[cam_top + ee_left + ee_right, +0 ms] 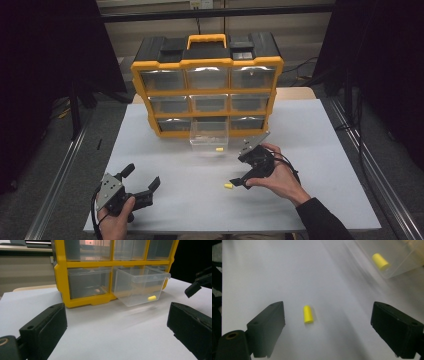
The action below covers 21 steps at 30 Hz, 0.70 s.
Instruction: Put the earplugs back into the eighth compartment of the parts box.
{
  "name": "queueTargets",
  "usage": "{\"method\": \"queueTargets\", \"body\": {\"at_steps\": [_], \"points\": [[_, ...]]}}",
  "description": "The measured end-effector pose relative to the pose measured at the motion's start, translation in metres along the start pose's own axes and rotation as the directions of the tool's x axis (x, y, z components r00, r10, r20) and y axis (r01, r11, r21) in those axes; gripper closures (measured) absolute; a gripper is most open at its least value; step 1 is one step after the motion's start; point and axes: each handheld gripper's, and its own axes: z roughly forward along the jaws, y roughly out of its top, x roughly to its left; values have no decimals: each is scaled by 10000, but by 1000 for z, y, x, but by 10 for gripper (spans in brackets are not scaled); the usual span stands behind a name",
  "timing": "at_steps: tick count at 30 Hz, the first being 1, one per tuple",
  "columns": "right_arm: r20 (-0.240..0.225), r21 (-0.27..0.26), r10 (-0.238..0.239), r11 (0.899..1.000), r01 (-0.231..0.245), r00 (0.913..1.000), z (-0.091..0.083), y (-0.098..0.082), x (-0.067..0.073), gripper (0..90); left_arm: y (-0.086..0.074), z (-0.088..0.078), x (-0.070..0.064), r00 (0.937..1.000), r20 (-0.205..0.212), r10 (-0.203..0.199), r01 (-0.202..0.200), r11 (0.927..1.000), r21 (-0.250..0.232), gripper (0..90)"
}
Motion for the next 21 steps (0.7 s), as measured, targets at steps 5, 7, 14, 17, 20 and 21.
{"method": "queueTargets", "body": {"at_steps": [5,7,14,17,20,21], "points": [[-286,551,-177,9983,192,9994,10,3,1,195,0,0,0,10000,0,46,-46,10000,-13,28],[-293,731,-233,9970,254,9993,13,5,1,200,0,1,-1,10000,23,-47,47,10000,-37,27],[-471,1294,-475,9902,533,9978,21,12,4,337,0,0,0,10000,4,26,-26,10000,20,28],[-439,1604,-610,9848,673,9972,26,12,5,362,0,0,0,10000,11,24,-24,10000,-4,28],[-651,1874,-760,9784,870,9950,30,12,7,423,0,0,0,10000,10,5,-5,10000,0,28],[-666,1959,-812,9762,928,9945,31,13,8,430,0,0,0,10000,8,30,-30,10000,23,28]]}}
